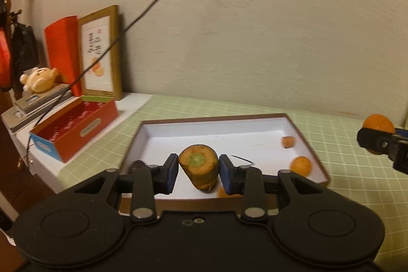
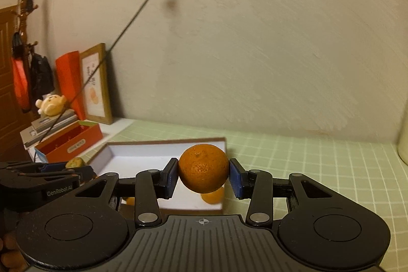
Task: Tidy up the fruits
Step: 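Carry the carrot piece and tangerine in both tools over the white box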
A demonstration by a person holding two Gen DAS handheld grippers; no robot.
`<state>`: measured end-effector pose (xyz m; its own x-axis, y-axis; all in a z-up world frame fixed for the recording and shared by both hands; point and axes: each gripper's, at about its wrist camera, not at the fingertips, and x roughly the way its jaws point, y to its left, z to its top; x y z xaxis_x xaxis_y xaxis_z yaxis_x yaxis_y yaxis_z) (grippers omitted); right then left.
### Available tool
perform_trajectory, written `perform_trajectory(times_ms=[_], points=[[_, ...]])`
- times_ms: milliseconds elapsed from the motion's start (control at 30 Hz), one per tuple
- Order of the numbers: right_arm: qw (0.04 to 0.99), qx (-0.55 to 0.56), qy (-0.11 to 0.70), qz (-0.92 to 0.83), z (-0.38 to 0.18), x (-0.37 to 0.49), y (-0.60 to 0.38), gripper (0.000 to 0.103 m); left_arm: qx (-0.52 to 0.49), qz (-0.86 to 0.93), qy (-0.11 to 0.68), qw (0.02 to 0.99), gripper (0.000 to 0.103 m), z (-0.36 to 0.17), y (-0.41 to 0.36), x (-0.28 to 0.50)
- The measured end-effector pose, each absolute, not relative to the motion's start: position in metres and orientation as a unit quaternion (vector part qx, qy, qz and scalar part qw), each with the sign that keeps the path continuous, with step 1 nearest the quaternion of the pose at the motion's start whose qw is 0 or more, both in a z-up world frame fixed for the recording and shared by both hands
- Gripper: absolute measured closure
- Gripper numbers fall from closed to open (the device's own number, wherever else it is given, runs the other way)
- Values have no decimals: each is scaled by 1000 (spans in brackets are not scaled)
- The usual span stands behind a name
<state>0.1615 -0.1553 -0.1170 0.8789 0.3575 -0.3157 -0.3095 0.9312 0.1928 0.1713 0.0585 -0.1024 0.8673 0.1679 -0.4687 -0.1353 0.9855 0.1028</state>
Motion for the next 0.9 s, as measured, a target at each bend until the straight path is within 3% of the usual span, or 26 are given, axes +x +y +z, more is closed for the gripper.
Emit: perform_trajectory(times_ms=[900], points=[[962, 40, 188, 195, -127, 231, -107, 60, 9, 112, 248, 962, 78, -108, 111, 212]])
